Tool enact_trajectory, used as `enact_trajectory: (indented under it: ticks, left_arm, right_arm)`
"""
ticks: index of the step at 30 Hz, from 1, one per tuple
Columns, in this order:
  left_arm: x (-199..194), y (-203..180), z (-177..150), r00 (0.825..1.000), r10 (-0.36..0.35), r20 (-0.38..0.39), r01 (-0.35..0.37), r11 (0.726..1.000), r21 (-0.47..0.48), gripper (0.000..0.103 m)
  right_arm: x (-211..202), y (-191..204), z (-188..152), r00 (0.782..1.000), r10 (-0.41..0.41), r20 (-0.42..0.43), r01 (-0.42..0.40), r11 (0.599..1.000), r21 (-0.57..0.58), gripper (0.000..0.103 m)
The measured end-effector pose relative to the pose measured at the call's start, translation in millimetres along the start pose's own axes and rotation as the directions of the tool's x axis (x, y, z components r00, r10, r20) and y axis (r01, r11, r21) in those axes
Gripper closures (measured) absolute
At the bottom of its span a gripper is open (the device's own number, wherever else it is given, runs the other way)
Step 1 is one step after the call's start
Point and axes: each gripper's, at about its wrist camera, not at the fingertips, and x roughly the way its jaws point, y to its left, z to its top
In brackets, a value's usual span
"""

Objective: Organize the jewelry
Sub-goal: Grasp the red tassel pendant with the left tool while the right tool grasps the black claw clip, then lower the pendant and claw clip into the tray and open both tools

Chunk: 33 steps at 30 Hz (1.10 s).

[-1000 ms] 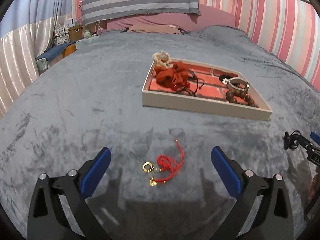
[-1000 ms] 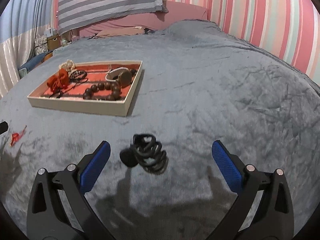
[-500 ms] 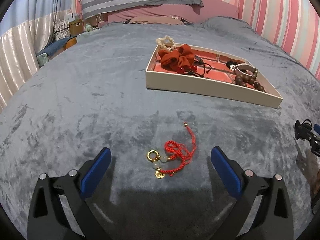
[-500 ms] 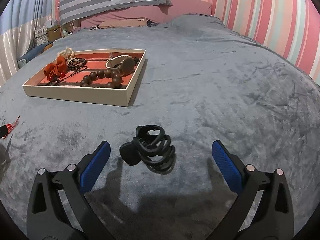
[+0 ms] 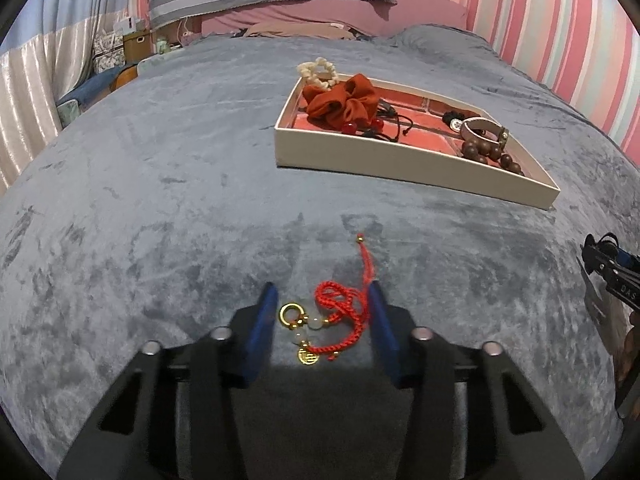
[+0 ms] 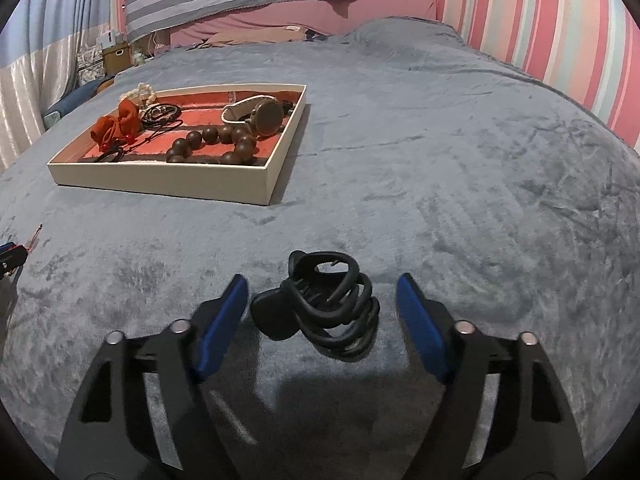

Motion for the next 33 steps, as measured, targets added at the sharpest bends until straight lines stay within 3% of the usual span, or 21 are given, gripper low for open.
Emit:
enact_trajectory:
  ticks: [2, 6, 12, 20, 25, 33]
  left_arm:
    - [-0.7, -1.1, 0.2, 1.000, -0.005, 0.003, 0.005, 1.000, 0.006, 0.071]
    - [-2.7, -3.8, -0.5, 1.000, -0.006, 0.008, 0.005, 1.000, 0.015, 0.077]
    - [-2.7, -5.6, 0.8, 1.000, -0.015, 0.010, 0.015, 1.000, 0.022, 0.088]
    - [-5.4, -7.4, 12.3, 0.999, -0.032, 0.025, 0.032, 0.999, 0.019, 0.092]
    - [-20.2, -11.0, 34.5, 0.995, -0.059, 0.076, 0.058, 0.998, 0.024, 0.092]
    - [-27.0, -29.0, 103.8, 0.983, -0.079, 0.166, 0.069, 0.995, 0.067, 0.092]
  right_arm:
    - [1.2, -0.1, 0.3, 1.000, 0.002, -0.005, -0.002, 1.000, 0.001, 0.039]
    - [1.2, 1.0, -0.1, 1.000, 0.005, -0.005, -0.005, 1.000, -0.004, 0.044]
    - [1.2, 2.6, -0.2, 1.000, 0.003, -0.004, -0.003, 1.000, -0.004, 0.044]
    - [-9.5, 0.3, 7.3, 1.000, 0.007, 0.025, -0.008, 1.000, 0.013, 0.044]
    - [-18.3, 4.8, 26.8, 0.998, 0.030, 0.053, -0.031, 0.999, 0.012, 0.044]
    - [-11.4, 22.7, 75.8, 0.993, 0.080, 0.089, -0.082, 0.996, 0.022, 0.044]
